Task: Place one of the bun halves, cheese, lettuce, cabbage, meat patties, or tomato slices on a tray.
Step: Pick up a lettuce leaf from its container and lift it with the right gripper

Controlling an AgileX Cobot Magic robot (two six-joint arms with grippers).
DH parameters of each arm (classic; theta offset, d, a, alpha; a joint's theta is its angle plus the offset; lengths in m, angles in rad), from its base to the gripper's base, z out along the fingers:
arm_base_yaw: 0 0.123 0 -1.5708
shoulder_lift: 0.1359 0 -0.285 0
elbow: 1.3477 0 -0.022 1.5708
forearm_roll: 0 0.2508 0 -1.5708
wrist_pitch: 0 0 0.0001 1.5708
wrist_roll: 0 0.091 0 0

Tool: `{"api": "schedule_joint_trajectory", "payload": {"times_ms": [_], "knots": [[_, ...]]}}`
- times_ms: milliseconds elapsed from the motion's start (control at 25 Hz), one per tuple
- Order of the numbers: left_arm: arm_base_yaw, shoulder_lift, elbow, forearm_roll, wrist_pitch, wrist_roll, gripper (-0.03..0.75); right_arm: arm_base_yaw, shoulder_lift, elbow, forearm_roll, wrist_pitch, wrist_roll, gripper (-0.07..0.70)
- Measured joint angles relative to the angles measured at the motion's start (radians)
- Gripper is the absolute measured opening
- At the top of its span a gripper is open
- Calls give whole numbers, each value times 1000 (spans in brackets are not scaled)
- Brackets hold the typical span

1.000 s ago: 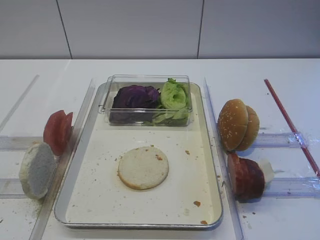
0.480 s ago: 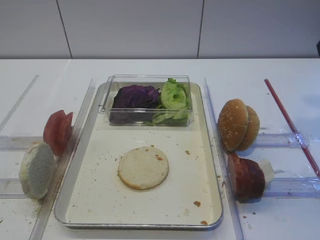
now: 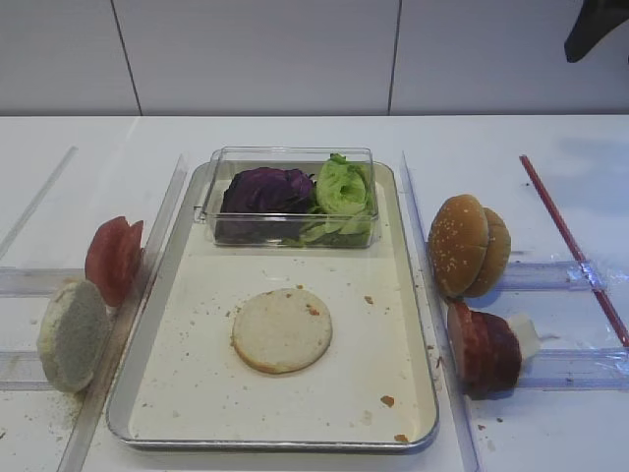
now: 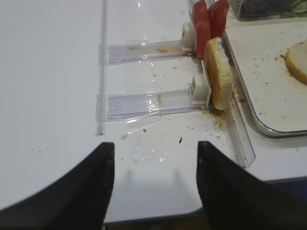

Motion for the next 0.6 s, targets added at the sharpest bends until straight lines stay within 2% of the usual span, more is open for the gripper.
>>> {"api": "schedule_joint_trajectory", "payload": {"times_ms": [120,600], "knots": [[0,0,0,0,0,0,354,38,51,-50,-37,0,53,447],[0,0,0,0,0,0,354,369,363,-344,-65,2,182,447]]}}
